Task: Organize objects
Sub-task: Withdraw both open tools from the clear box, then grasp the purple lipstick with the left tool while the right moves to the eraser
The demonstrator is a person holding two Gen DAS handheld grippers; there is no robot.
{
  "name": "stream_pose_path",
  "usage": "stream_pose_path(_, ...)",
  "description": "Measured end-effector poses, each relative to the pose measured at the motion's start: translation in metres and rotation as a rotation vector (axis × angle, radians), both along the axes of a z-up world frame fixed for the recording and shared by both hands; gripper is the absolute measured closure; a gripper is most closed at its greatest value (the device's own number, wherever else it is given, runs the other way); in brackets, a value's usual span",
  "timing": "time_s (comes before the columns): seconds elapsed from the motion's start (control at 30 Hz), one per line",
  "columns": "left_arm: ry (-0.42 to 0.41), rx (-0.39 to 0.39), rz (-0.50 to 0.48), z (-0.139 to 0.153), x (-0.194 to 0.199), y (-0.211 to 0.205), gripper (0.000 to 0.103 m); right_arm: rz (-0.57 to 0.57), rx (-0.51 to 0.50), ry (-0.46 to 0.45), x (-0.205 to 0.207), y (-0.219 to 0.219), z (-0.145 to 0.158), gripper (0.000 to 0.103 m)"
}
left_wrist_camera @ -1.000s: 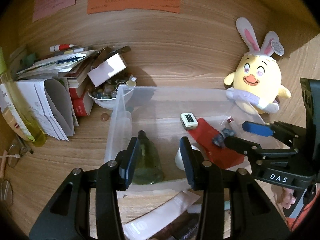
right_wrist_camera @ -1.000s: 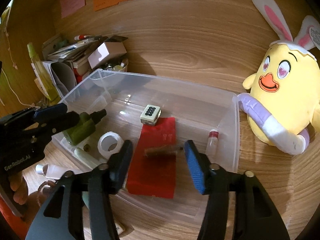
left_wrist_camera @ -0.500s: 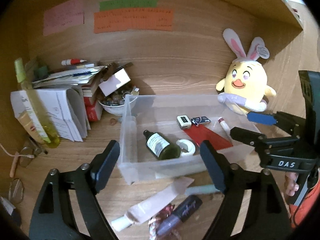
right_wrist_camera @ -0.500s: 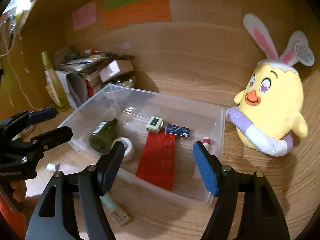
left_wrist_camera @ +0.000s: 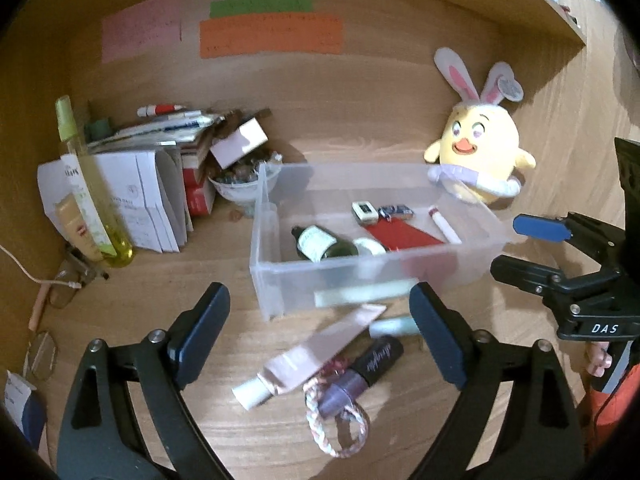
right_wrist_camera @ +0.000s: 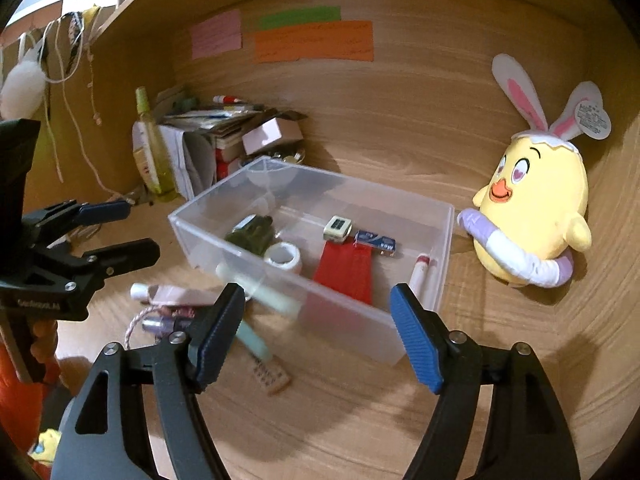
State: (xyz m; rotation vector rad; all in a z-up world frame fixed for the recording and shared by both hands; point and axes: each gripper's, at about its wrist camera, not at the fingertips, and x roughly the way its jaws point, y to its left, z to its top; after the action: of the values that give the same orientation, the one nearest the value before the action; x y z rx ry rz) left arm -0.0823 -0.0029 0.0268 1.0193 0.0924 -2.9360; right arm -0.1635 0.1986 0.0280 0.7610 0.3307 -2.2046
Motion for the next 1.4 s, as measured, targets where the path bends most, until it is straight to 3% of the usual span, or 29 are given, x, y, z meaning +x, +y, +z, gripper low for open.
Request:
stream_pose_path(0.47, -0.102, 0.006, -0.058, -0.038, 0.013, 0.015, 0.011, 0.050, 0.089, -0.088, 0.017, -0.002, -0.044, 0.031)
stream_pose_path(0.53, -0.115, 0.001, -0.078, -0.044, 0.014, 0.020, 0.016, 0.063, 0.112, -0.098, 0.020, -0.004, -0.052, 0.031)
stream_pose_path(0.6, -0.135, 0.001, -0.100, -0.048, 0.012, 0.022, 0.031, 0.070, 0.137, -0.098, 0.022, -0.008, -0.058, 0.031)
stream_pose_path(0.9, -0.176, -0.004, -0.161, -0.058, 0.003, 0.030, 0.060, 0.076, 0.174, -0.087, 0.020, -0.019, -0.064, 0.032)
stream_pose_path(1.07, -0.211, -0.038, -0.205, -0.062, -0.009, 0.035, 0.069, 0.092, 0.201, -0.096, 0.016, -0.033, -0.072, 0.032)
stream_pose_path(1.4, -0.240, -0.063, -0.261, -0.065, -0.023, 0.043, 0.069, 0.117, 0.214, -0.143, 0.012, -0.040, -0.082, 0.060)
